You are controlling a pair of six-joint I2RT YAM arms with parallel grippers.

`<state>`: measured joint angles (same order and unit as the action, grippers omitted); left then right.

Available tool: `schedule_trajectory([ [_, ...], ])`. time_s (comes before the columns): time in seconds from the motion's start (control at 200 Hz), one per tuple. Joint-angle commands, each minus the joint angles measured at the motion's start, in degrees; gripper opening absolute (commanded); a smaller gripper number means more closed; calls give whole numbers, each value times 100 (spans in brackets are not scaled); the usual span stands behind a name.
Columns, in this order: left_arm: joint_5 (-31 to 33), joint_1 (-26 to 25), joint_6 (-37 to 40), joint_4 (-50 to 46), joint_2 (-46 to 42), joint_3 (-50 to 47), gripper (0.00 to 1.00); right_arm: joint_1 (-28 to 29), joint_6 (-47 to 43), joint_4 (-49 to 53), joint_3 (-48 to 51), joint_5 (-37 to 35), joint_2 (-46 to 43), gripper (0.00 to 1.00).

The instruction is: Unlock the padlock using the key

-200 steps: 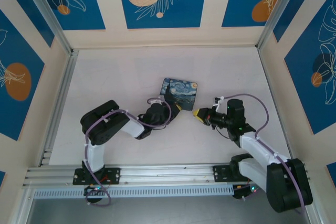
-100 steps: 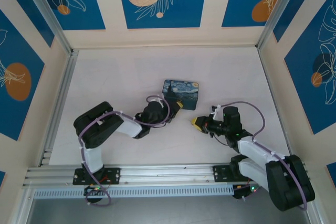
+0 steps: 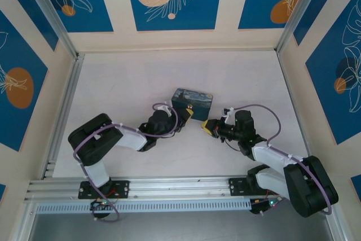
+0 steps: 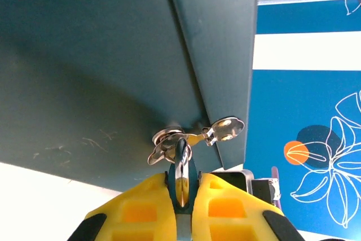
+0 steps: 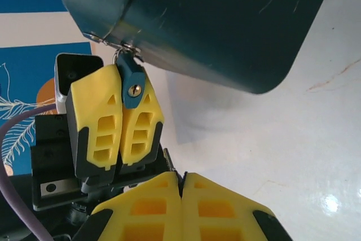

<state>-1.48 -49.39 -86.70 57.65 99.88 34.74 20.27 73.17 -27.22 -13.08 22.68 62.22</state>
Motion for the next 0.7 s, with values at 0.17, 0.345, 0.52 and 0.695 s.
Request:
schedule_trajectory([
  [0.17,104,32,-54,361,-302,-65,0,149,562,-294,-160,-481,11,0],
  [0.345,147,27,-80,347,-363,-108,0,269,832,-369,-247,-743,36,0],
  [0.52,148,27,-83,385,-362,-131,0,430,1012,-445,-380,-936,196,0],
  [0.695,182,10,-107,412,-367,-169,0,612,1129,-574,-460,-1098,393,0],
])
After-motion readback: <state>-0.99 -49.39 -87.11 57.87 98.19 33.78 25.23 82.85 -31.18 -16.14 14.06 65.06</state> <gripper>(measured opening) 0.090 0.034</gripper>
